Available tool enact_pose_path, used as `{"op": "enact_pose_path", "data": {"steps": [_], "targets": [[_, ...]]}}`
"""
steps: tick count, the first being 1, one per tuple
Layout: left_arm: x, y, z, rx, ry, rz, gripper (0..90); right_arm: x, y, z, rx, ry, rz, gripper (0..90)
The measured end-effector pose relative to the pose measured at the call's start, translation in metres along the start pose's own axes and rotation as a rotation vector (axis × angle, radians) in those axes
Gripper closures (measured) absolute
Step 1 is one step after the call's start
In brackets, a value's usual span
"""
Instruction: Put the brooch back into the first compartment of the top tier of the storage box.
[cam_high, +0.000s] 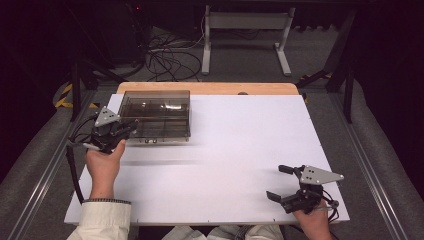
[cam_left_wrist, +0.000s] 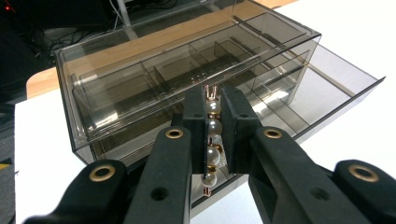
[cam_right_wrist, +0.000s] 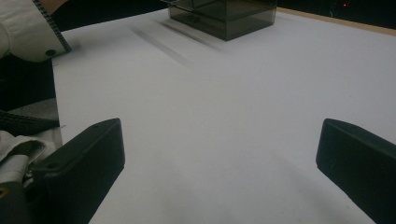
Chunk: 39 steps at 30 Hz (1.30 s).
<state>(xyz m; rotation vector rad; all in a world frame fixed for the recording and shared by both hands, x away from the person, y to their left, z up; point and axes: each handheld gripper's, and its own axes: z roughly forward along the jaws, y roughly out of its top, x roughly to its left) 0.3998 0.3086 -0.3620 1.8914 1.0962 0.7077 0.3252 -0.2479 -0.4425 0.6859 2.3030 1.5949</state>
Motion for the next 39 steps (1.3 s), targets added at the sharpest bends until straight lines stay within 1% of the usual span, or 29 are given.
{"op": "enact_pose_path", "data": {"steps": [8, 9, 12, 16, 17, 22, 29, 35, 39], "targets": [[0.005, -0.005, 0.004, 0.009, 0.016, -0.008, 81.8, 0.0, 0.0, 0.001, 0.003, 0.002, -0.001, 1.7], [0.006, -0.005, 0.005, 0.011, 0.022, 0.0, 81.8, 0.0, 0.0, 0.001, 0.003, 0.002, -0.001, 1.7], [0.006, -0.007, 0.009, 0.021, 0.026, 0.004, 81.8, 0.0, 0.0, 0.001, 0.006, 0.002, -0.003, 1.7], [0.009, -0.01, 0.01, 0.023, 0.032, -0.005, 81.8, 0.0, 0.0, 0.001, 0.005, 0.002, 0.0, 1.7], [0.01, -0.01, 0.01, 0.023, 0.036, -0.002, 81.8, 0.0, 0.0, 0.001, 0.005, 0.002, 0.0, 1.7], [0.014, -0.014, 0.011, 0.027, 0.038, -0.021, 81.8, 0.0, 0.0, 0.001, 0.006, 0.003, 0.001, 1.7], [0.014, -0.016, 0.016, 0.048, 0.052, -0.013, 81.8, 0.0, 0.0, 0.002, 0.007, 0.003, 0.004, 1.7], [0.014, -0.017, 0.017, 0.056, 0.046, -0.016, 81.8, -0.001, 0.0, 0.002, 0.006, 0.003, 0.001, 1.7], [0.015, -0.018, 0.017, 0.06, 0.052, -0.012, 81.8, 0.0, 0.0, 0.002, 0.007, 0.003, 0.002, 1.7]]}}
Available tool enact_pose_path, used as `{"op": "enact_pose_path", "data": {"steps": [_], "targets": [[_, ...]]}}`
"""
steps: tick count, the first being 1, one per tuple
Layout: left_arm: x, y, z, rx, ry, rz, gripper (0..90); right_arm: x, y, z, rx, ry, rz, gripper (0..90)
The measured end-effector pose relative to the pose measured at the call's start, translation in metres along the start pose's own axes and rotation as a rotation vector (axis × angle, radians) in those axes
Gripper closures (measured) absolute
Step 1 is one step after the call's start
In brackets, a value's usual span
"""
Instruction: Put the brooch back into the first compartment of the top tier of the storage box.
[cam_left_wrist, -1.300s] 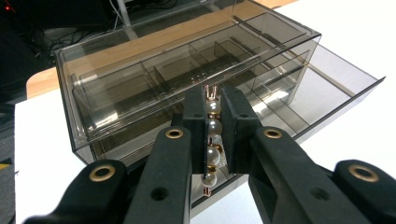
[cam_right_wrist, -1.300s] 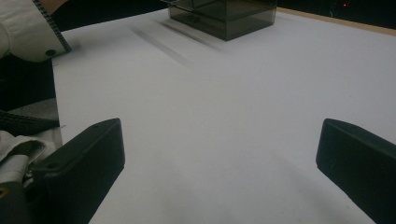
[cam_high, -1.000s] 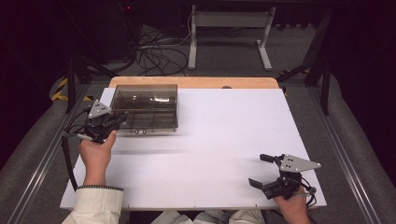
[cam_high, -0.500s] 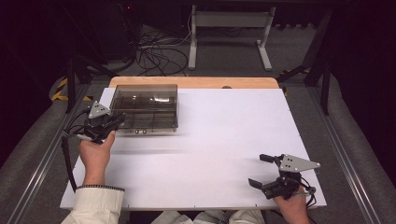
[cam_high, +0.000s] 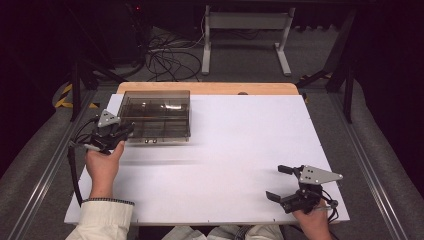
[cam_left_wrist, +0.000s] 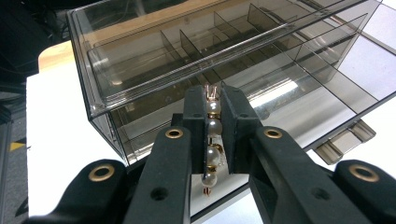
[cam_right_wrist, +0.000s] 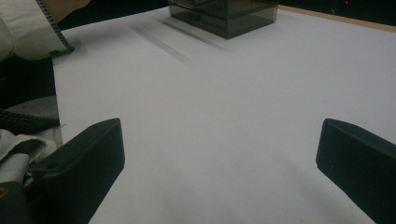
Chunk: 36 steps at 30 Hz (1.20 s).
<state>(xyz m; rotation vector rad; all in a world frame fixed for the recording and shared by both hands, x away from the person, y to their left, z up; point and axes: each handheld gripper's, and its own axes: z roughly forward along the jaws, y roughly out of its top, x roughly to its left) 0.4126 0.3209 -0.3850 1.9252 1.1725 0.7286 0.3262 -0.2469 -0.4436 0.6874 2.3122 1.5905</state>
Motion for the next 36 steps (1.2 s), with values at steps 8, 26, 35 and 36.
{"op": "enact_pose_path", "data": {"steps": [8, 26, 35, 36], "targets": [[0.0, -0.001, 0.001, 0.007, 0.003, -0.005, 81.7, 0.0, 0.0, 0.0, 0.0, 0.001, -0.001, 1.7], [-0.007, 0.007, -0.017, -0.076, -0.025, -0.013, 62.4, -0.001, 0.001, 0.001, -0.004, 0.006, -0.002, 1.7], [-0.016, 0.012, -0.028, -0.105, -0.078, 0.003, 58.7, -0.001, 0.002, 0.003, -0.005, 0.014, -0.002, 1.7], [-0.017, 0.013, -0.028, -0.106, -0.081, 0.009, 58.6, -0.001, 0.002, 0.002, -0.005, 0.011, -0.005, 1.7]]}}
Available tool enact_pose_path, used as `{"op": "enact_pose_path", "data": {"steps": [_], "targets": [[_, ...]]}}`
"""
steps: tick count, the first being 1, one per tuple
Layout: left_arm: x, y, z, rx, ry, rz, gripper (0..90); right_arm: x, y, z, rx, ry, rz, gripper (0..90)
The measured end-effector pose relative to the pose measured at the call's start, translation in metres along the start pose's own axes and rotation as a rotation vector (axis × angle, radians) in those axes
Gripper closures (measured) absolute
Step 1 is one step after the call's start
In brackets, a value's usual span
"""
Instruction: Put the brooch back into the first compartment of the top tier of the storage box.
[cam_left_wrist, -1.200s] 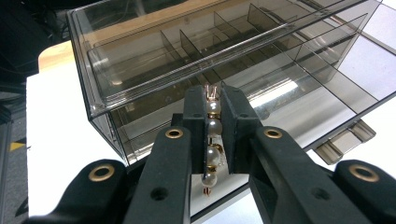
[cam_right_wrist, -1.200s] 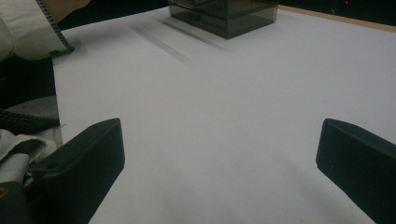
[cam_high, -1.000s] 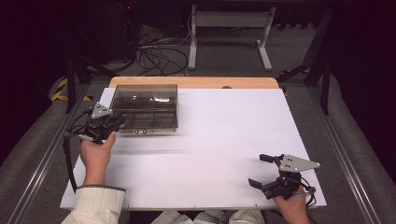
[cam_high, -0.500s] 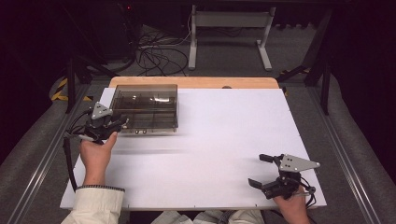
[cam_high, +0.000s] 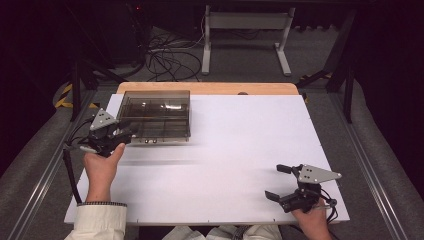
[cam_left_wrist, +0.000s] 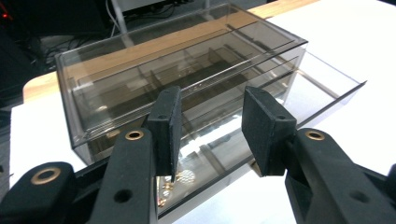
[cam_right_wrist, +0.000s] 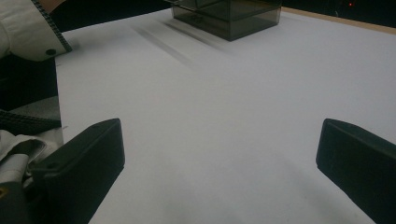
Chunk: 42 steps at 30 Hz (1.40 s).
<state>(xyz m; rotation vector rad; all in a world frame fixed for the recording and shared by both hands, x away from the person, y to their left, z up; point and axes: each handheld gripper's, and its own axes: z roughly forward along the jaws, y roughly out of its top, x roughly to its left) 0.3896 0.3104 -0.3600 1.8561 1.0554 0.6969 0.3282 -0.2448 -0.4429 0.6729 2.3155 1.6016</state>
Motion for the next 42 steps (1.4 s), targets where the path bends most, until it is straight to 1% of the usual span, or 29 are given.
{"op": "enact_pose_path", "data": {"steps": [3, 7, 8, 11, 13, 15, 17, 18, 19, 20, 23, 26, 30, 32, 35, 36, 39, 42], "targets": [[-0.003, 0.002, -0.002, -0.008, -0.011, 0.007, 58.5, 0.0, 0.0, -0.001, -0.002, -0.002, 0.003, 1.7], [-0.007, 0.006, -0.008, -0.02, -0.035, 0.01, 57.5, 0.0, 0.0, 0.0, 0.001, -0.002, 0.003, 1.7], [-0.009, 0.007, -0.01, -0.022, -0.048, 0.014, 56.8, 0.0, 0.0, 0.0, 0.001, -0.003, 0.002, 1.7], [-0.016, 0.007, -0.018, -0.029, -0.067, 0.041, 52.0, -0.001, 0.0, -0.002, -0.005, -0.008, 0.004, 1.6], [-0.019, 0.006, -0.023, -0.039, -0.09, 0.052, 47.1, -0.001, 0.0, -0.001, -0.006, -0.007, 0.009, 1.6], [-0.023, 0.005, -0.029, -0.07, -0.132, 0.039, 42.2, -0.001, 0.0, -0.001, -0.006, -0.006, 0.009, 1.6], [-0.026, 0.003, -0.034, -0.092, -0.168, 0.039, 39.4, 0.0, 0.001, 0.0, -0.004, -0.007, 0.006, 1.6], [-0.028, 0.003, -0.035, -0.097, -0.186, 0.039, 37.1, 0.001, 0.001, 0.0, -0.003, -0.007, 0.005, 1.6], [-0.03, 0.003, -0.036, -0.094, -0.198, 0.051, 34.6, 0.001, 0.001, -0.001, -0.004, -0.007, 0.005, 1.6], [-0.032, 0.002, -0.038, -0.092, -0.208, 0.055, 32.3, 0.001, 0.0, -0.001, -0.005, -0.009, 0.004, 1.6], [-0.038, -0.001, -0.042, -0.108, -0.24, 0.065, 28.3, 0.001, 0.0, -0.002, -0.008, -0.01, 0.004, 1.6], [-0.045, -0.007, -0.043, -0.118, -0.251, 0.078, 23.2, 0.001, 0.0, -0.002, -0.006, -0.009, 0.004, 1.6], [-0.051, -0.016, -0.043, -0.112, -0.266, 0.077, 21.7, 0.001, 0.0, -0.002, -0.008, -0.007, 0.004, 1.6], [-0.053, -0.021, -0.042, -0.112, -0.262, 0.086, 21.2, 0.001, 0.0, -0.002, -0.009, -0.005, 0.002, 1.6], [-0.057, -0.029, -0.041, -0.117, -0.28, 0.073, 19.8, 0.001, 0.0, -0.002, -0.006, -0.004, 0.004, 1.6], [-0.058, -0.031, -0.04, -0.116, -0.282, 0.078, 19.6, 0.001, 0.0, -0.002, -0.005, -0.003, 0.004, 1.6], [-0.062, -0.039, -0.039, -0.114, -0.277, 0.09, 18.5, 0.001, 0.0, -0.002, -0.006, -0.001, 0.004, 1.6], [-0.064, -0.045, -0.038, -0.122, -0.279, 0.08, 17.7, 0.002, 0.0, -0.002, -0.005, 0.001, 0.004, 1.6]]}}
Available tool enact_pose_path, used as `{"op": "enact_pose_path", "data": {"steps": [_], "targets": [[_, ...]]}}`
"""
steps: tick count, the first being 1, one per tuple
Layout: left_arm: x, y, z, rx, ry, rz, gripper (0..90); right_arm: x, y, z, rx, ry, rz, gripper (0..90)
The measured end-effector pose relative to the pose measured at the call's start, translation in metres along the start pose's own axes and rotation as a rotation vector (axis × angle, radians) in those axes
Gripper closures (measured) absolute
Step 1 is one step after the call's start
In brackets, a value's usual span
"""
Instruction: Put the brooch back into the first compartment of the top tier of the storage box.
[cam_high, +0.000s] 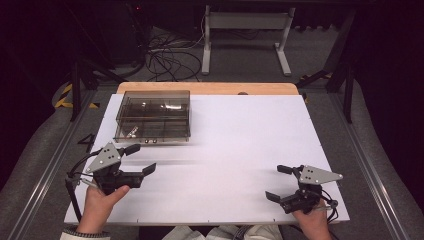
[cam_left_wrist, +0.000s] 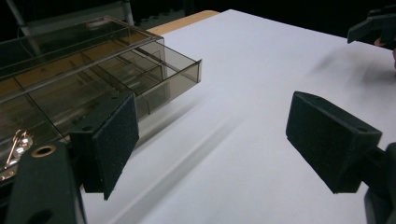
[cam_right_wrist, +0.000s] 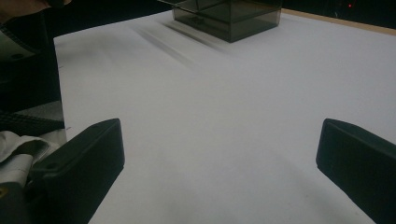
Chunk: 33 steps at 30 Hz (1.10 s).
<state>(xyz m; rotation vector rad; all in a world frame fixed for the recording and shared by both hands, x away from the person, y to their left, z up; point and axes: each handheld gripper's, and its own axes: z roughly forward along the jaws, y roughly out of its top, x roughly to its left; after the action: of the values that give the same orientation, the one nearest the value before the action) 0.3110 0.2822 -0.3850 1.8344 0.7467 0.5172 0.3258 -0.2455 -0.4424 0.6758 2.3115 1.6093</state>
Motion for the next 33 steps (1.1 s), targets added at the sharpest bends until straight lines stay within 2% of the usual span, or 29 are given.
{"op": "enact_pose_path", "data": {"steps": [11, 13, 17, 20, 23, 25, 27, 28, 29, 33], "targets": [[-0.013, -0.02, 0.008, -0.009, -0.036, 0.008, 15.5, 0.0, 0.0, 0.0, 0.001, 0.007, -0.007, 1.6], [-0.016, -0.025, 0.011, -0.002, -0.033, 0.022, 15.3, 0.0, 0.0, 0.0, 0.001, 0.008, -0.007, 1.5], [-0.021, -0.035, 0.016, -0.002, -0.045, 0.015, 15.1, 0.001, 0.0, 0.0, 0.002, 0.011, -0.008, 1.5], [-0.025, -0.041, 0.02, 0.0, -0.039, 0.029, 14.8, 0.001, 0.0, 0.0, 0.002, 0.012, -0.009, 1.5], [-0.027, -0.05, 0.024, -0.013, -0.03, 0.022, 14.6, 0.001, 0.0, 0.0, 0.002, 0.013, -0.009, 1.5], [-0.027, -0.055, 0.026, -0.022, -0.037, -0.009, 14.6, 0.001, 0.0, 0.0, 0.002, 0.015, -0.008, 1.5], [-0.025, -0.058, 0.028, -0.03, -0.036, -0.014, 14.6, 0.001, 0.0, 0.0, 0.003, 0.017, -0.01, 1.5], [-0.026, -0.059, 0.028, -0.036, -0.043, -0.032, 14.6, 0.001, 0.0, 0.0, 0.004, 0.017, -0.01, 1.5], [-0.025, -0.059, 0.028, -0.043, -0.051, -0.036, 14.4, 0.001, 0.0, 0.0, 0.003, 0.017, -0.01, 1.5], [-0.025, -0.059, 0.027, -0.041, -0.034, -0.026, 14.3, 0.0, -0.001, 0.0, 0.002, 0.02, -0.005, 1.5]]}}
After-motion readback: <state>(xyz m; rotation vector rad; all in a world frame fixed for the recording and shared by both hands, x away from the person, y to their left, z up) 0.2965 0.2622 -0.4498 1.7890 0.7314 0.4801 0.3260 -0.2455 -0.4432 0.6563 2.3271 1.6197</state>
